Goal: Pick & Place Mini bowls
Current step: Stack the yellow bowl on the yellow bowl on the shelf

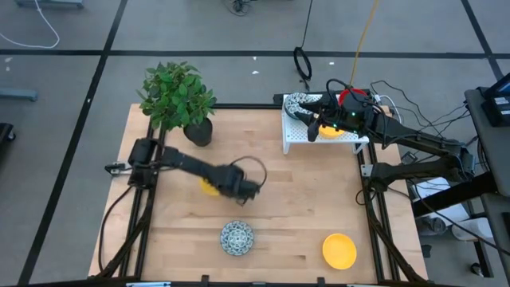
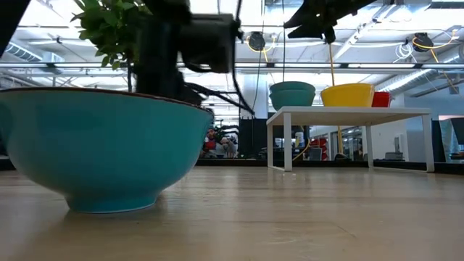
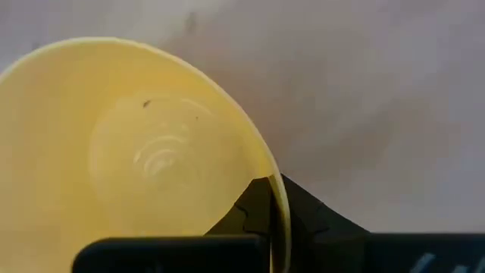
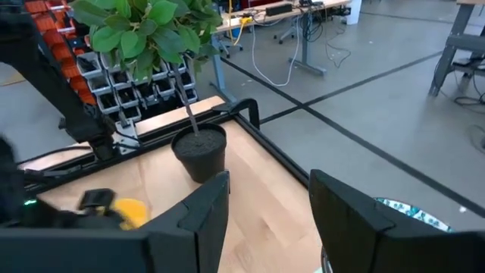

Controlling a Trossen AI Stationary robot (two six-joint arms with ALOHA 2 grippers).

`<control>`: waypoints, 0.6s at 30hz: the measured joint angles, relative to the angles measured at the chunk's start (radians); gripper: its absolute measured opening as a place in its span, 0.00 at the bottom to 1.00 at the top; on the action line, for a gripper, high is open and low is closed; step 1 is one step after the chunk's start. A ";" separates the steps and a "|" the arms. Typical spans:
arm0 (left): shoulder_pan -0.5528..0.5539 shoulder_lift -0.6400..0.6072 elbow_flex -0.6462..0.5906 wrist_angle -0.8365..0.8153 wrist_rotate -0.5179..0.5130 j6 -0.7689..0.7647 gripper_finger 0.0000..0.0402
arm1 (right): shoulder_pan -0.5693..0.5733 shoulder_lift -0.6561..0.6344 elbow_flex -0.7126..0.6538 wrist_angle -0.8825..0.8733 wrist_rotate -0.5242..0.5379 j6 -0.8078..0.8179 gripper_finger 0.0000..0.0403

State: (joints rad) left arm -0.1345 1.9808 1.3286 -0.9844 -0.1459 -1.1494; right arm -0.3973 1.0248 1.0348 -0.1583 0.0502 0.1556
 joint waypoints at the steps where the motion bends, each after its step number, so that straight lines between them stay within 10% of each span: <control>1: 0.023 0.000 0.002 0.035 -0.008 0.024 0.02 | 0.000 0.000 0.000 -0.002 0.000 0.007 0.42; 18: 0.148 0.000 0.008 0.589 -0.029 0.249 0.02 | 0.026 0.000 0.000 0.015 0.005 0.013 0.42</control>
State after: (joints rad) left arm 0.0135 1.9812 1.3365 -0.3954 -0.1749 -0.9001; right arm -0.3710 1.0248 1.0344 -0.1437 0.0555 0.1684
